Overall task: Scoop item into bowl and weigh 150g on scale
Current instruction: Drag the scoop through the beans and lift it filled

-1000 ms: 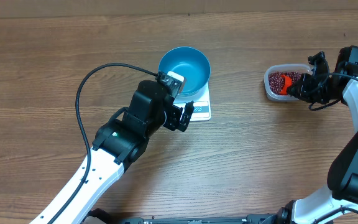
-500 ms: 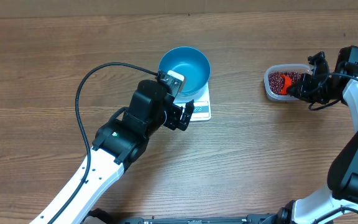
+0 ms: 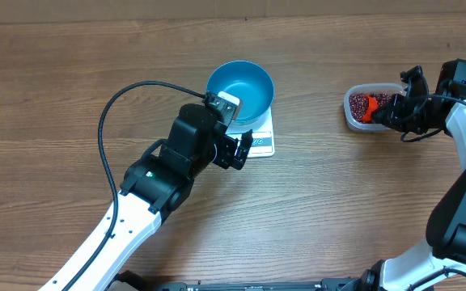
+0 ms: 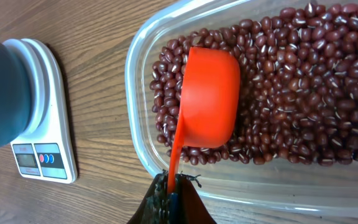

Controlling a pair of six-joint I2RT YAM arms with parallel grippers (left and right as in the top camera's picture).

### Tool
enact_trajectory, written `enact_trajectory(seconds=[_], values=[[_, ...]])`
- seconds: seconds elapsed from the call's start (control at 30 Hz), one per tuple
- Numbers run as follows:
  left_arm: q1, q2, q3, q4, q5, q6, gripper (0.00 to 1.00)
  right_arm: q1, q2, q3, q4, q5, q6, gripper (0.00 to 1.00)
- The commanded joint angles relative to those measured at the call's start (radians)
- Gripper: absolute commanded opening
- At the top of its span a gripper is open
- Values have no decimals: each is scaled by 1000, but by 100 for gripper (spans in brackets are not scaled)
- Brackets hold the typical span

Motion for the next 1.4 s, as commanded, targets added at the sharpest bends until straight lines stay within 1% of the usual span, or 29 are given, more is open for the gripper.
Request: enact_trajectory(seconds=[0.0, 0.27, 0.73, 1.1, 1.37], values=[[5, -4, -8, 7, 9, -14, 99, 2, 7, -7, 11, -56, -5, 4], [5, -4, -8, 6, 9, -14, 99, -39, 7, -7, 10, -76, -5, 4], [5, -4, -8, 6, 9, -14, 100, -183, 7, -7, -24, -296, -21, 4], [5, -9, -8, -1, 9, -14, 99, -194, 7, -7, -91, -362, -44, 4], [5, -55, -8, -2, 8, -14, 99, -194, 7, -6, -119, -415, -54, 4]])
